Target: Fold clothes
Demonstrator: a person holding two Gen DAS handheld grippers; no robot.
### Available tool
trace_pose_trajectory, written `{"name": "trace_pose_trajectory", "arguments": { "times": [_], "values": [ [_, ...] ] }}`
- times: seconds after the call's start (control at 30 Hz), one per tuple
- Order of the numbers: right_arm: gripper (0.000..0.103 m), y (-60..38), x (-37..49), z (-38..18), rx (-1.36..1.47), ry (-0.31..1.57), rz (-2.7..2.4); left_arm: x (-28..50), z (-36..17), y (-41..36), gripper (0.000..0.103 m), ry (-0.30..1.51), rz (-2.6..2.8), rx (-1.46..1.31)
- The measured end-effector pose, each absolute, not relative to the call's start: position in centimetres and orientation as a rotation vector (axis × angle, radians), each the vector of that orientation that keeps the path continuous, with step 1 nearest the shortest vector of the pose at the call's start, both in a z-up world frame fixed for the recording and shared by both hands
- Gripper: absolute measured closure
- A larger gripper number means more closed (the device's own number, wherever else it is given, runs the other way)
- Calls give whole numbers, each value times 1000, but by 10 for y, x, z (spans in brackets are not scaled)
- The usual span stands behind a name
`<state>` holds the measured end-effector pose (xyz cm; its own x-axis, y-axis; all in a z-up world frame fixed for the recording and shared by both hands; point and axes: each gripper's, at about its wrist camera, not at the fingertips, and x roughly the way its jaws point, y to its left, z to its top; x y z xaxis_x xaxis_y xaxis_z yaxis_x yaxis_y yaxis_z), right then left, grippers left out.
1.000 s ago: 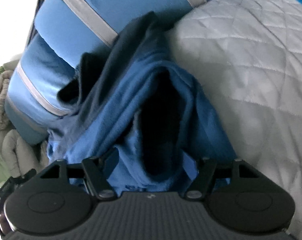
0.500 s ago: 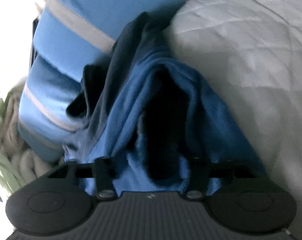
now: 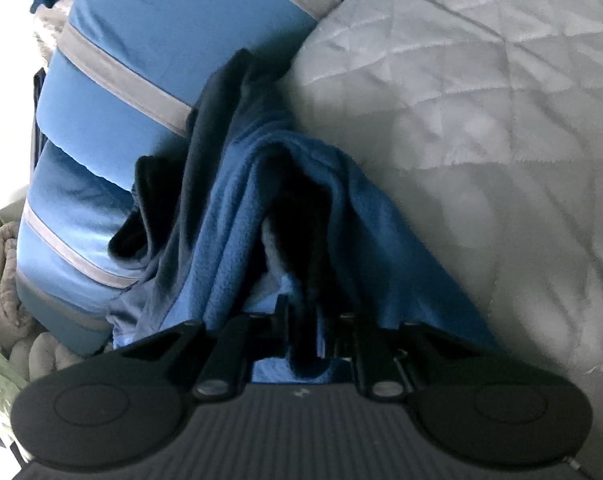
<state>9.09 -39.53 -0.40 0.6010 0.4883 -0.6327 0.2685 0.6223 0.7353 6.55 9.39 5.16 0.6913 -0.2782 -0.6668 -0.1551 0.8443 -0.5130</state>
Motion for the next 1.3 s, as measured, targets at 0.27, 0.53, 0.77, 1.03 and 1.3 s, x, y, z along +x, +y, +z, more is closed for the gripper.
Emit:
{"name": "trace_pose_trajectory", "arguments": {
  "times": [0.27, 0.53, 0.77, 1.03, 1.3],
  "values": [
    [91, -395, 93, 1, 873, 922, 129, 66, 62, 110, 31, 761, -57, -573],
    [71, -387, 93, 11, 774, 906, 83, 60, 65, 156, 31, 701, 86, -607],
    [19, -381, 89, 38, 511, 788, -58, 55, 64, 171, 31, 708, 133, -614],
    [0, -343, 58, 102, 135, 486, -111, 33, 89, 154, 31, 653, 89, -569],
    [0, -340, -27, 155, -55, 229, 29, -74, 161, 112, 31, 568, -59, -327]
  ]
}}
